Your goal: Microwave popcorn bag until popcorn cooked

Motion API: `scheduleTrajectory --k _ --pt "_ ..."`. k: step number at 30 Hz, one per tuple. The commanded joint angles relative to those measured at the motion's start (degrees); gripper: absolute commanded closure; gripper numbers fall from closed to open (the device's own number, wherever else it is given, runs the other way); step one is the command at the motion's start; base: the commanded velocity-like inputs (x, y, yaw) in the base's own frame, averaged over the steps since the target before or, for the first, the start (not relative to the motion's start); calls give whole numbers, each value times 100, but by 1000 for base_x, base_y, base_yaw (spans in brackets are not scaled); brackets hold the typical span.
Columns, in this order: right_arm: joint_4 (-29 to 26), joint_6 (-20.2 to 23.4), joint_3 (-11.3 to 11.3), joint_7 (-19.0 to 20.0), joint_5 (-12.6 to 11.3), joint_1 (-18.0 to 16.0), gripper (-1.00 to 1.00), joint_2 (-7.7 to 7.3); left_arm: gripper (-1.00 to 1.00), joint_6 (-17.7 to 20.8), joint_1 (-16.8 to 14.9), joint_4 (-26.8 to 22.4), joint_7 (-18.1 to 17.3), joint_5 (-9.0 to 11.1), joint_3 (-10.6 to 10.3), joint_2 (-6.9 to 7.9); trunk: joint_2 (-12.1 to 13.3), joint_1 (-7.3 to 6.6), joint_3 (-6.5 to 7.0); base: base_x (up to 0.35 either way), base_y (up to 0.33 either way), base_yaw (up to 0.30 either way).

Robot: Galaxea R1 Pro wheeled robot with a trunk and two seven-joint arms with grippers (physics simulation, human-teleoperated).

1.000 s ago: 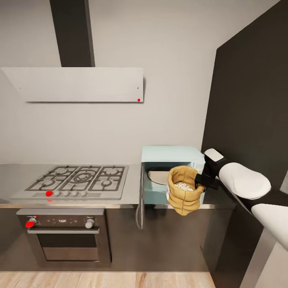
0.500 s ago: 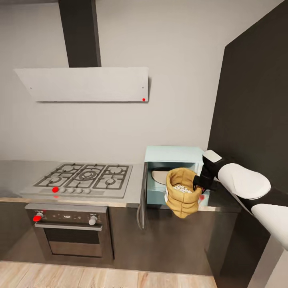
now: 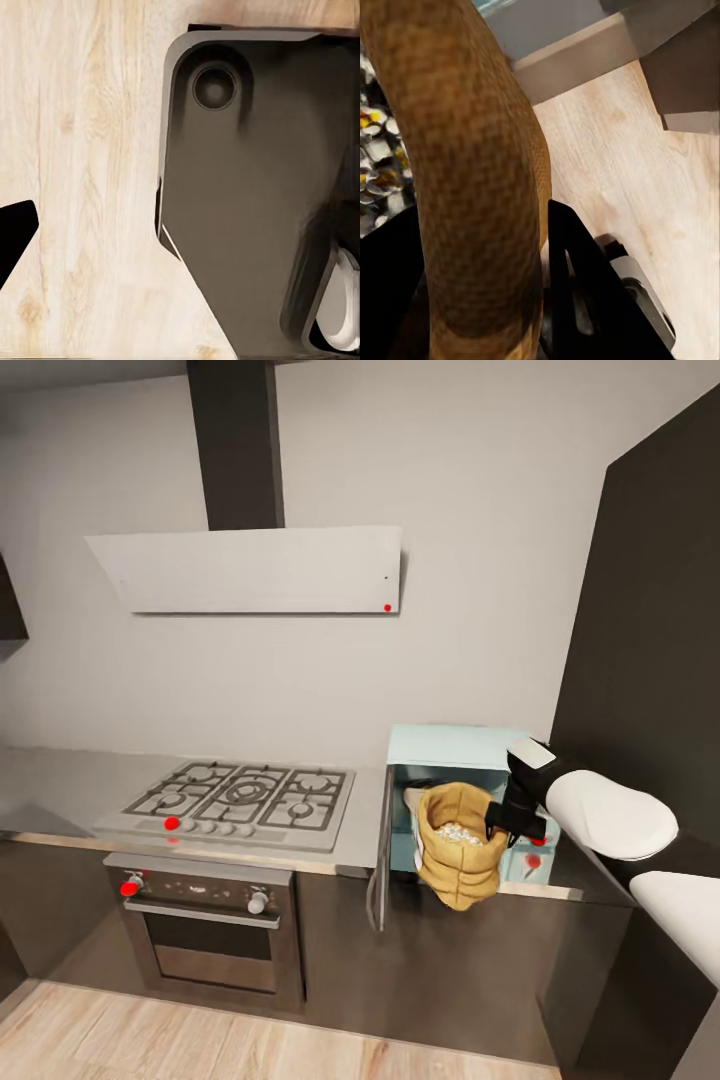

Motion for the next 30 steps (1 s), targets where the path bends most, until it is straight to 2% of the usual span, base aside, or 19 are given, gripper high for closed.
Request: scheduleTrajectory --k 1,6,11,15,22,30 --pt "-8 50 36 -82 -66 28 100 -32 -100 11 -2 -8 10 3 44 -34 -8 1 -10 0 0 0" --pt "-5 89 58 -141 -65 190 100 -193 -100 3 -2 -8 57 3 49 -86 -8 1 -10 0 0 0" --pt "-3 78 61 -156 -64 348 100 -196 -100 8 -2 -8 62 3 50 -108 -8 1 -10 0 0 0" --pt "-13 78 44 -157 -64 349 100 -196 -100 11 -2 -8 61 3 50 -109 -8 1 -10 -50 0 0" --pt "-42 77 21 -157 -64 349 100 -198 -100 11 -2 -8 61 3 50 -102 -8 1 -10 -236 58 0" --pt "-54 -43 -6 -169 -72 349 100 -191 -100 11 -2 -8 61 3 50 -109 -8 1 -10 -14 8 0"
